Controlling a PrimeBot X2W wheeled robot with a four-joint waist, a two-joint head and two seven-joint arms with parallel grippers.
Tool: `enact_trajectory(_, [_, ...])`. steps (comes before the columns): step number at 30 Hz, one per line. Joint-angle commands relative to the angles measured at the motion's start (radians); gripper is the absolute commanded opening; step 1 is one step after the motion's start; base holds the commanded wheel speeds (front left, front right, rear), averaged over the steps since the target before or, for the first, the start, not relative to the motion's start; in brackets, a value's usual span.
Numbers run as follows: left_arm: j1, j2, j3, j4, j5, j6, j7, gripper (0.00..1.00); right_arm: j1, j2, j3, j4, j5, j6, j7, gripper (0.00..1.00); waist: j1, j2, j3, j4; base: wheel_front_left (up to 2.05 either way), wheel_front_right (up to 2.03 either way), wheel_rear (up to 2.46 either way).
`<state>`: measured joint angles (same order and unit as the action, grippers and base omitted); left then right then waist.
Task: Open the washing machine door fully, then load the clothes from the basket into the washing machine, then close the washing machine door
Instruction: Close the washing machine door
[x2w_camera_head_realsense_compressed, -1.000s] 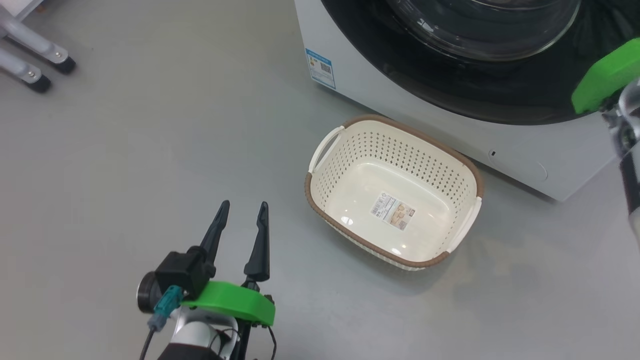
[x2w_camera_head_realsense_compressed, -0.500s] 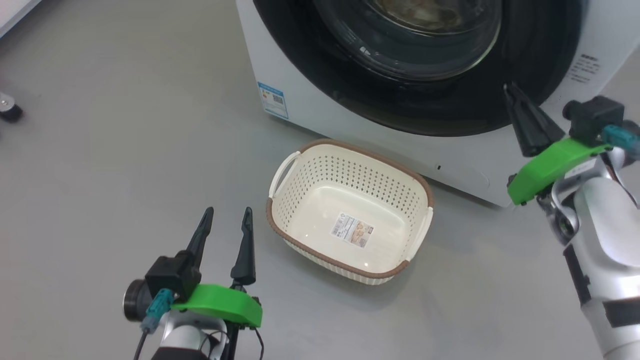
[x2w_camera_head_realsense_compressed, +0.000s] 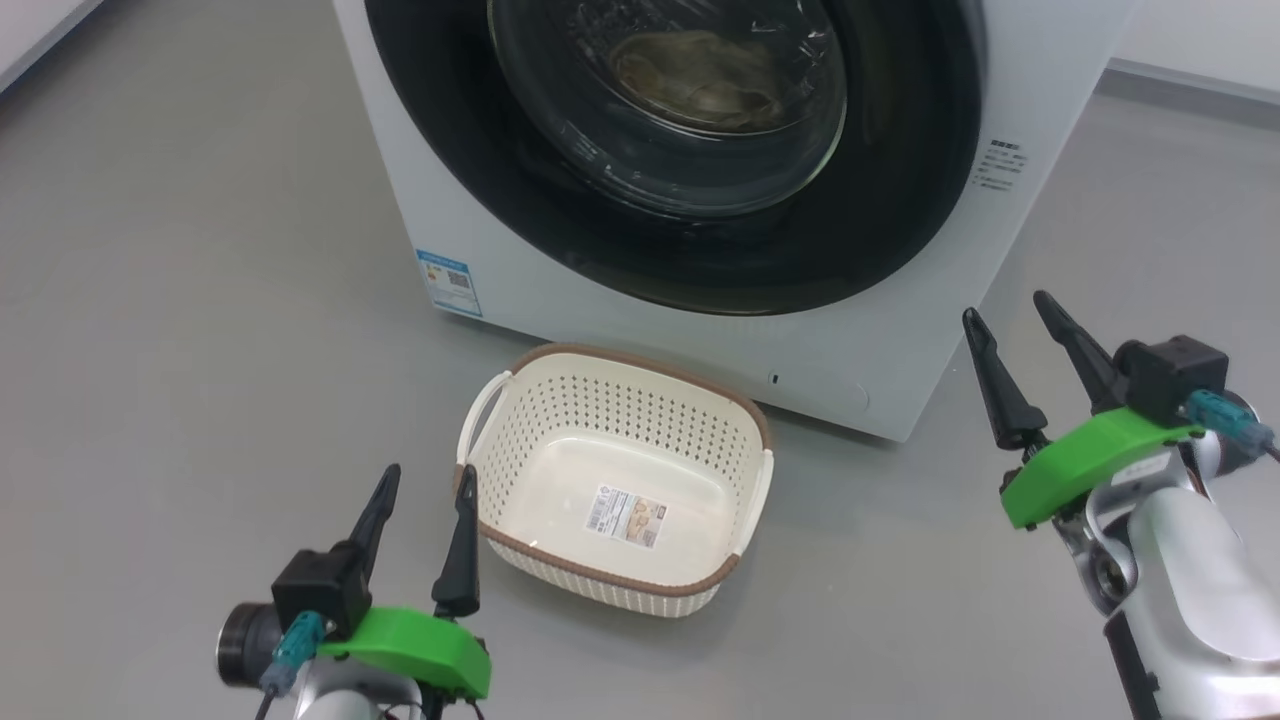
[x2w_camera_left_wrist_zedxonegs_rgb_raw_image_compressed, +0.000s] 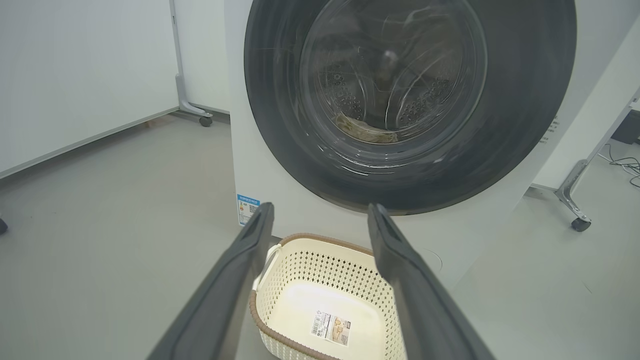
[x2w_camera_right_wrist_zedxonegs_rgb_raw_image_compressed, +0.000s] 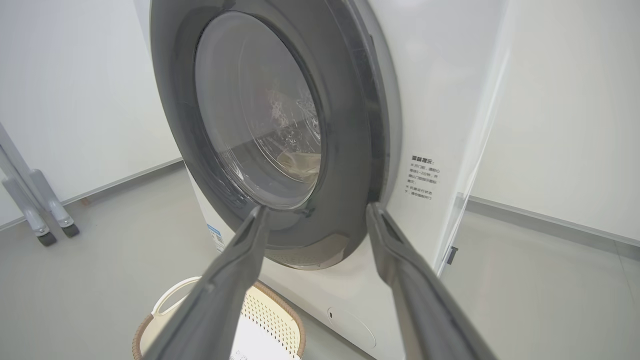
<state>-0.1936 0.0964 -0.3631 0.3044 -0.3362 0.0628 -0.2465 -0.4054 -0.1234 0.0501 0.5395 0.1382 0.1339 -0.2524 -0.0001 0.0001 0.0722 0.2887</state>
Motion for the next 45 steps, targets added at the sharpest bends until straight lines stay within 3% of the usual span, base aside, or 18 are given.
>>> enact_trajectory(1, [-0.02, 0.027, 0.038, -0.027, -0.004, 0.006, -0.002, 1.0, 0.002, 0.005, 0.002, -0.037, 0.0, -0.003, -0.009, 1.0, 0.0001, -0.0001, -0.021, -0.03, 0.0, 0.0, 0.0])
enact_trajectory(12, [0.023, 0.063, 0.046, -0.052, -0.008, 0.021, 0.004, 1.0, 0.191, 0.042, -0.1, -0.135, -0.045, -0.003, -0.006, 1.0, 0.0001, -0.0001, -0.059, -0.137, 0.0, 0.0, 0.0])
enact_trajectory(21, [0.071, 0.087, 0.061, -0.073, -0.025, 0.033, 0.006, 1.0, 0.37, 0.068, -0.129, -0.347, -0.09, -0.003, 0.05, 1.0, 0.0001, -0.0001, -0.08, -0.231, 0.0, 0.0, 0.0])
enact_trajectory(32, [0.087, 0.101, 0.062, -0.107, -0.028, 0.046, 0.004, 1.0, 0.495, 0.073, -0.138, -0.517, -0.073, -0.003, 0.111, 1.0, 0.0001, -0.0001, -0.082, -0.265, 0.0, 0.0, 0.0])
enact_trajectory(45, [0.097, 0.11, 0.054, -0.123, -0.032, 0.055, 0.011, 1.0, 0.516, 0.073, -0.148, -0.555, -0.052, -0.003, 0.127, 1.0, 0.0001, -0.0001, -0.085, -0.272, 0.0, 0.0, 0.0])
